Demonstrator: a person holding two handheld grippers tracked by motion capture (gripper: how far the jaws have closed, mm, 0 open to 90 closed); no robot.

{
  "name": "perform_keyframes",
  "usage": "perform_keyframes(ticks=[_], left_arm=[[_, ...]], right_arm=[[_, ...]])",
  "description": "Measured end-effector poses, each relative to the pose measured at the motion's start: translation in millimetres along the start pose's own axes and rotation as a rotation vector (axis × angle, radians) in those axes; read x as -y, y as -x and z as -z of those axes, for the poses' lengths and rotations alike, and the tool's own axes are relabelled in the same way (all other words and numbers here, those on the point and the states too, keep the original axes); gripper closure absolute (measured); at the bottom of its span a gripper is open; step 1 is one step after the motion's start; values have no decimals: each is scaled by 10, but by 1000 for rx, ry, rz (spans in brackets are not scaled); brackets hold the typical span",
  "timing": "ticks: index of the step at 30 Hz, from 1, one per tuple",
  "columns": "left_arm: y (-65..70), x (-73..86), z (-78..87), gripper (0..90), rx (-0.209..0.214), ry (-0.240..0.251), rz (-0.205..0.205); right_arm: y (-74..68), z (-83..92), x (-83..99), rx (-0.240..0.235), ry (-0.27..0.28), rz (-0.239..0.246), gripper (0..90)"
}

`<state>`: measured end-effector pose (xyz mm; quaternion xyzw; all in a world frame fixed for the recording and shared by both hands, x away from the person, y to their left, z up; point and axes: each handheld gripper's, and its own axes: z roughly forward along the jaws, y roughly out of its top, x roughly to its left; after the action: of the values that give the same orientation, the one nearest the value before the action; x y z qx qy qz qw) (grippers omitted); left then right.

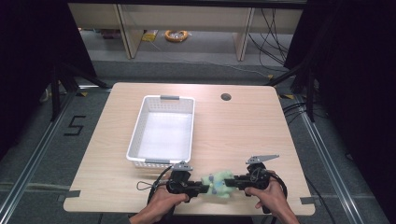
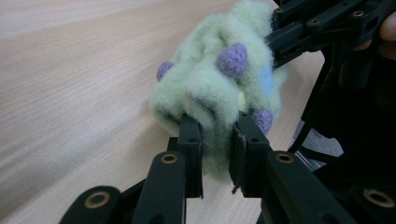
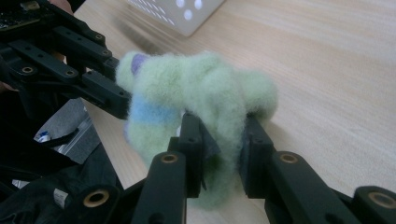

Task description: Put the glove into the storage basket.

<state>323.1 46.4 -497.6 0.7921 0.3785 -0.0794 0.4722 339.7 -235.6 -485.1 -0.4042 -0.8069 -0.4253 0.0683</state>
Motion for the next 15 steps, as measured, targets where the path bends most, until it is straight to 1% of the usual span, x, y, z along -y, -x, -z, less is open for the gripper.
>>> perform_keyframes(ticks=[1, 2, 3, 4, 5, 6, 7, 8, 9, 10, 11, 12, 13, 14, 15], left_arm=[[17, -3, 15, 752, -10, 9, 3], [23, -13, 43, 752, -10, 5, -3], [27, -22, 69, 752, -9, 7, -21], [30, -27, 86, 751, -3, 6, -24], [34, -30, 103, 751, -5, 11, -29], [30, -33, 124, 750, 10, 8, -26], [35, -42, 152, 751, 3, 16, -24], [30, -52, 176, 750, 1, 13, -32], [25, -67, 202, 750, 16, 12, -28], [26, -78, 231, 750, 13, 23, -32], [22, -91, 262, 750, 17, 24, -39], [21, -102, 291, 749, 13, 28, -45], [29, -119, 330, 749, 5, 33, -38], [18, -134, 359, 749, 9, 30, -44], [9, -159, 399, 749, 11, 35, -44]], right_arm=[[-20, 12, -7, 21, 1, 3, 749], [-33, 14, -15, 7, 4, 8, 749], [-75, 19, -17, 5, -4, -21, 750], [-100, 21, -26, 3, 2, -18, 750], [-123, 27, -35, 0, -5, -31, 750], [-138, 29, -48, 0, 1, -22, 749], [-129, 34, -63, 19, 21, 24, 749], [-172, 36, -74, 8, 29, 14, 749], [-186, 43, -87, 7, 31, 21, 749], [-232, 60, -101, 12, 18, 0, 750], [-239, 54, -120, 21, 44, 28, 750], [-249, 50, -148, -1, 41, 38, 749], [-293, 53, -169, 0, 42, 19, 750], [-311, 57, -211, 11, 43, 43, 750], [-329, 50, -235, 5, 48, 46, 750]])
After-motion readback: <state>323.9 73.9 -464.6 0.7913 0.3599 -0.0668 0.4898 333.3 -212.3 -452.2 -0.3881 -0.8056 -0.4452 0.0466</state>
